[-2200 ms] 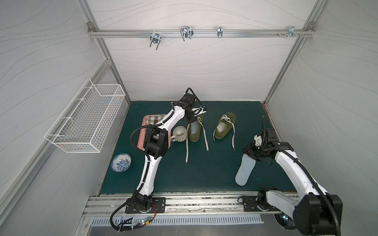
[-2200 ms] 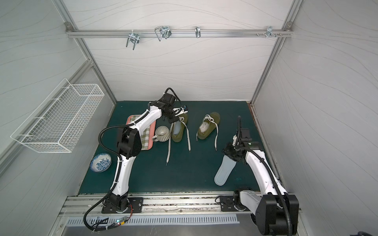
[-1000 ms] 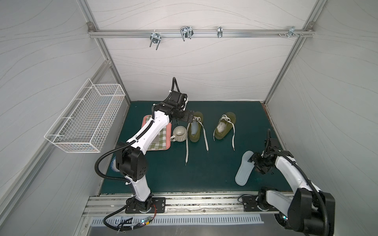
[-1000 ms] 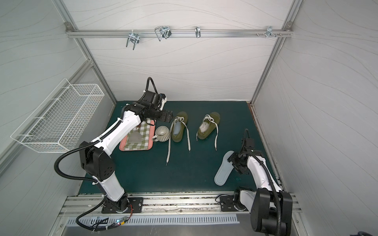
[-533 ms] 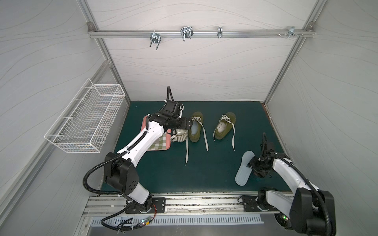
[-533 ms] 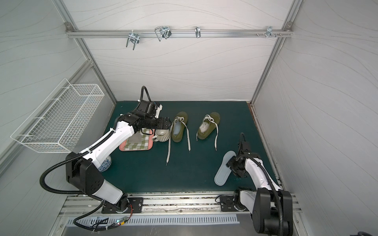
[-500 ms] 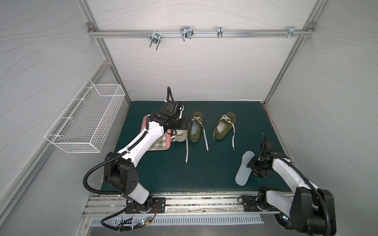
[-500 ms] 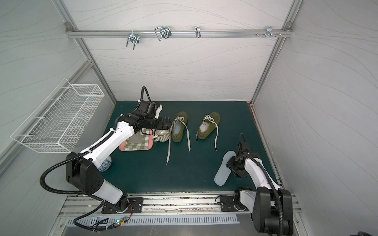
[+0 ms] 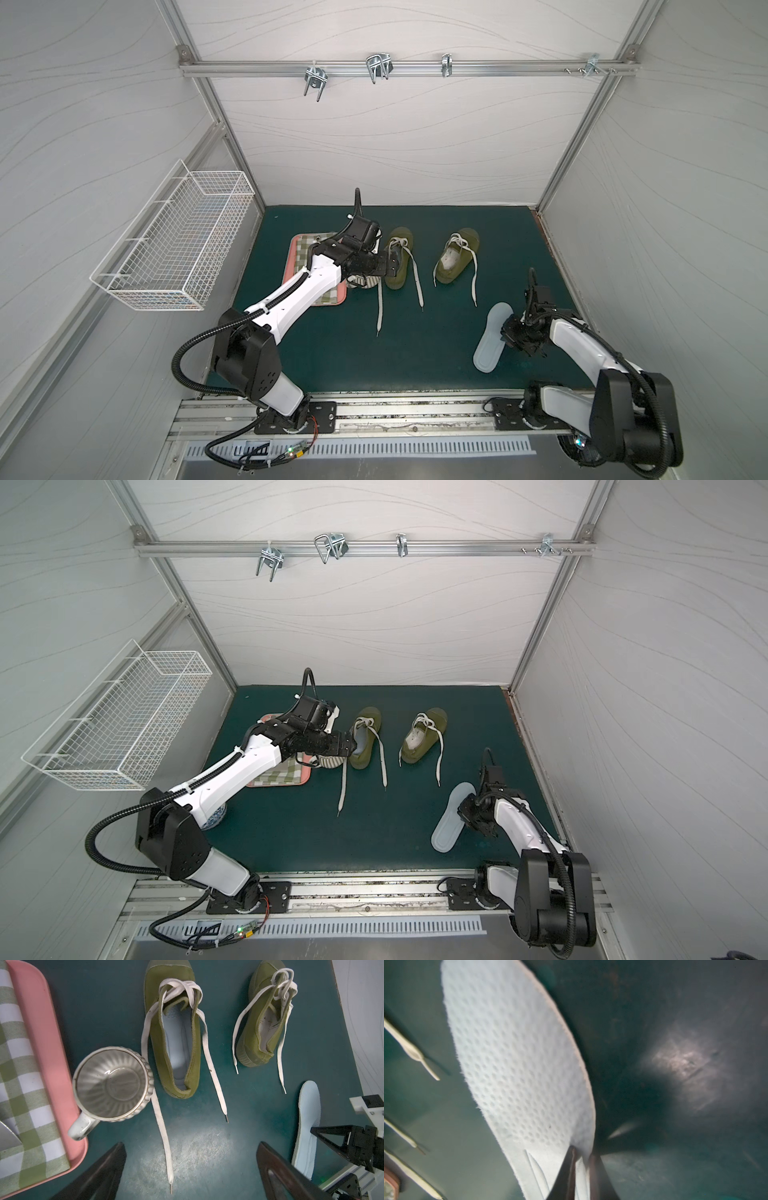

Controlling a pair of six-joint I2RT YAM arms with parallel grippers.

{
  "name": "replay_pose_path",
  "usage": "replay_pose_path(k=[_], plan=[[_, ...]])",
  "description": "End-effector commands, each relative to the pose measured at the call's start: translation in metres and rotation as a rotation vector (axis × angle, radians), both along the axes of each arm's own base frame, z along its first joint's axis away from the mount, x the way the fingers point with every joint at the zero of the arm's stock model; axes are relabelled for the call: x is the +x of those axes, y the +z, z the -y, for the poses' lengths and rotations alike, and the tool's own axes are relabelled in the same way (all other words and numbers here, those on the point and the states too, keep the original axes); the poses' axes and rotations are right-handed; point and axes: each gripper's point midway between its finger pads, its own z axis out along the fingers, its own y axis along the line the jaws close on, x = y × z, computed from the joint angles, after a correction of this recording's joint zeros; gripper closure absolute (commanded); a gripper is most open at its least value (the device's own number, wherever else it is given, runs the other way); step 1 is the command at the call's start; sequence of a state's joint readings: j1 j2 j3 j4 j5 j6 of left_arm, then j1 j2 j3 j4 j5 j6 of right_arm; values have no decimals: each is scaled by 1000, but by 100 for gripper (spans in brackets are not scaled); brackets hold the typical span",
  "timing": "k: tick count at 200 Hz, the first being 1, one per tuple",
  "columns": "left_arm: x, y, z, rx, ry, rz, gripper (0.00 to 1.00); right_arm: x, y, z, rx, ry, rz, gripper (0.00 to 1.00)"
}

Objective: Insert the insole into the shoe
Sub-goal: Pick up the insole from the center of the board.

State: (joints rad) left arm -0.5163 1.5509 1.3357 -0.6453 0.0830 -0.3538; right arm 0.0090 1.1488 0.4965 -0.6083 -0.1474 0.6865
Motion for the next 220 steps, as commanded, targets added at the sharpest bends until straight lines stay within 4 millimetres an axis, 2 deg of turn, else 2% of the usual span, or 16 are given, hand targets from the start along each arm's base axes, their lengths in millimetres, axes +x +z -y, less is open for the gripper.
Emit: replay_pose_path(k=[1,16,75,126,158,220], plan=[[2,14,6,-38,31,54,1,7,2,-7,13,31,25,95],[0,10,12,-52,28,40,1,10,8,-9,4,54,40,100],[-8,4,17,-84,42,-5,2,25,37,-15,-35,122,113,100],[-19,8,33,-224,29,-47,3,46,85,-29,-80,235,214,100],[-24,17,41,-349,26,-80,4,51,117,-49,-103,352,274,100],[-22,28,46,-556,23,-119,10,62,163,-115,-42,609,354,100]])
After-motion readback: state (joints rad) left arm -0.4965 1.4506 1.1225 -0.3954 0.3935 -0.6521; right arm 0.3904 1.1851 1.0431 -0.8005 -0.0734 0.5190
